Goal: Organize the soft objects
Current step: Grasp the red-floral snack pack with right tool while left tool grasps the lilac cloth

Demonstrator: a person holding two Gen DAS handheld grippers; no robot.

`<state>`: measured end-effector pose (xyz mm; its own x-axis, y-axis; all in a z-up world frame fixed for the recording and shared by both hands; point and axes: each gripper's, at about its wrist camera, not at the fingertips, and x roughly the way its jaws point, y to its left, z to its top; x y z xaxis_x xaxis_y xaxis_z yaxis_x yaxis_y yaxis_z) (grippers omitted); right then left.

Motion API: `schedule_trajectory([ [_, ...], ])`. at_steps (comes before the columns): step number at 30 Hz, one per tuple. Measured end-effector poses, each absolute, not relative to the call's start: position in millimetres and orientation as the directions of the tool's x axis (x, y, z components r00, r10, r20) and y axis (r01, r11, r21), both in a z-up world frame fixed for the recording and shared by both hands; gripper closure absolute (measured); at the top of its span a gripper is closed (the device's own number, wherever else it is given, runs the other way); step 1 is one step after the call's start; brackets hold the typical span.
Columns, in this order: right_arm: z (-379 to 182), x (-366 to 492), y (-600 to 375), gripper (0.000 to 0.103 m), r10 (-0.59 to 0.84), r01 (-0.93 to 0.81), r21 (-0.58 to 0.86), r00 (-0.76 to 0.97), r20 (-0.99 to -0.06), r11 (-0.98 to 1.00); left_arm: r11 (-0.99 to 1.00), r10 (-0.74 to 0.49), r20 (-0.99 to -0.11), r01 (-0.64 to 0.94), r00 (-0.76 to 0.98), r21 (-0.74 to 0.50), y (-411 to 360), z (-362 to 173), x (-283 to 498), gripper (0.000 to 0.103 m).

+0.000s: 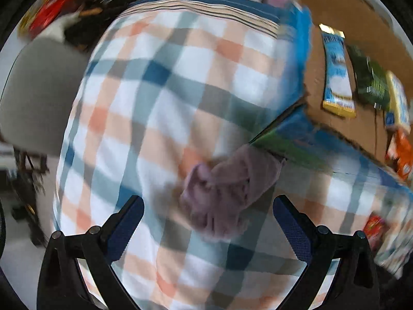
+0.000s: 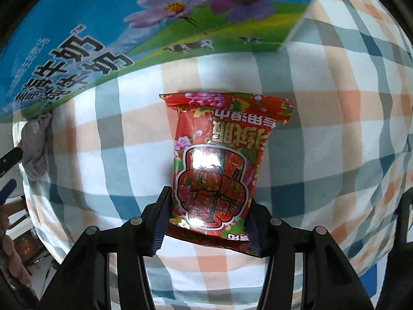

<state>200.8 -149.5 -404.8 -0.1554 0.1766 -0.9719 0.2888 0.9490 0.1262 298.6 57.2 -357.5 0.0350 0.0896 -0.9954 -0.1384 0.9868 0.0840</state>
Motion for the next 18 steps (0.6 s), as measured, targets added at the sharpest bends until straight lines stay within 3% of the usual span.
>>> schedule_trajectory([
  [3, -403, 203, -153, 0.049, 0.179, 0.292, 0.126, -0.164, -0.970, 0.948, 0.992, 0.125, -0.992, -0.034, 0.030, 0.124, 45, -370, 306, 0.005],
  [5, -402, 206, -144, 0.049, 0.175, 0.292, 0.120, -0.170, -0.970, 0.949, 0.992, 0.129, -0.991, 0.010, 0.028, 0.129, 39, -377, 307, 0.044],
  [7, -400, 207, -141, 0.049, 0.180, 0.291, 0.125, -0.171, -0.969, 0.948, 0.993, 0.113, -0.994, 0.022, 0.000, 0.113, 37, -384, 305, 0.054],
  [11, -394, 207, -172, 0.051, 0.188, 0.279, 0.135, -0.174, -0.967, 0.951, 0.993, 0.113, -0.993, 0.013, 0.024, 0.114, 34, -378, 293, 0.067],
  [18, -374, 191, -174, 0.053, 0.228, 0.207, 0.193, -0.164, -0.960, 0.959, 0.999, 0.039, -0.998, -0.012, 0.045, 0.038, 22, -350, 240, 0.069],
])
